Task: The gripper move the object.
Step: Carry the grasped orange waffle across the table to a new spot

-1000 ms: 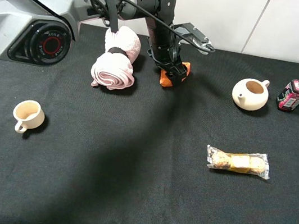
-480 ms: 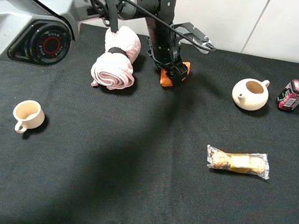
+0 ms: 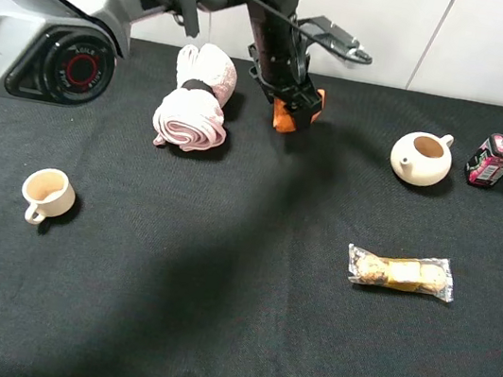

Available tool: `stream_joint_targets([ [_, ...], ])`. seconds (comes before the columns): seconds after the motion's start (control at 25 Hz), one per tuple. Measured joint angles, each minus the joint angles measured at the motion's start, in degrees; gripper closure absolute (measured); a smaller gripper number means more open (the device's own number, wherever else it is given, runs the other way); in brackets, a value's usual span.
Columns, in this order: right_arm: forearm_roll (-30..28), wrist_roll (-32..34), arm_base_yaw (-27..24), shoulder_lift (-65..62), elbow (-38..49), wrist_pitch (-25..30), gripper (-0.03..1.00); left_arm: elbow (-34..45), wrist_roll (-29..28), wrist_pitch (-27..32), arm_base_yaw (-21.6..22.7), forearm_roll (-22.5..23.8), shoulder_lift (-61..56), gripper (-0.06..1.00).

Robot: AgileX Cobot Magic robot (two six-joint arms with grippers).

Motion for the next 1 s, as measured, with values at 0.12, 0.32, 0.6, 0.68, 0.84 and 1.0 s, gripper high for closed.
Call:
stream_joint_targets([
  [0.12, 0.0, 0.0, 0.0, 0.0, 0.0, 0.0, 0.27, -0.1, -0.3, 2.1, 0.0, 0.2, -1.1, 0.15],
  [0.32, 0.0, 0.0, 0.0, 0.0, 0.0, 0.0, 0.27, -0.1, -1.9, 7.3, 0.0, 1.8, -3.2, 0.15],
  [0.6, 0.0, 0.0, 0.0, 0.0, 0.0, 0.0, 0.27, -0.1, -3.6, 8.3, 0.0, 3.7, -6.7, 0.15],
  [0.68, 0.0, 0.0, 0.0, 0.0, 0.0, 0.0, 0.27, -0.1, -3.6, 8.4, 0.0, 4.0, -8.1, 0.15],
  [0.84, 0.0, 0.0, 0.0, 0.0, 0.0, 0.0, 0.27, -0.1, -5.0, 8.4, 0.0, 4.0, -10.9, 0.15],
  [1.0, 0.0, 0.0, 0.0, 0.0, 0.0, 0.0, 0.27, 3.3, -6.1, 8.4, -0.4, 4.4, -14.8, 0.15],
])
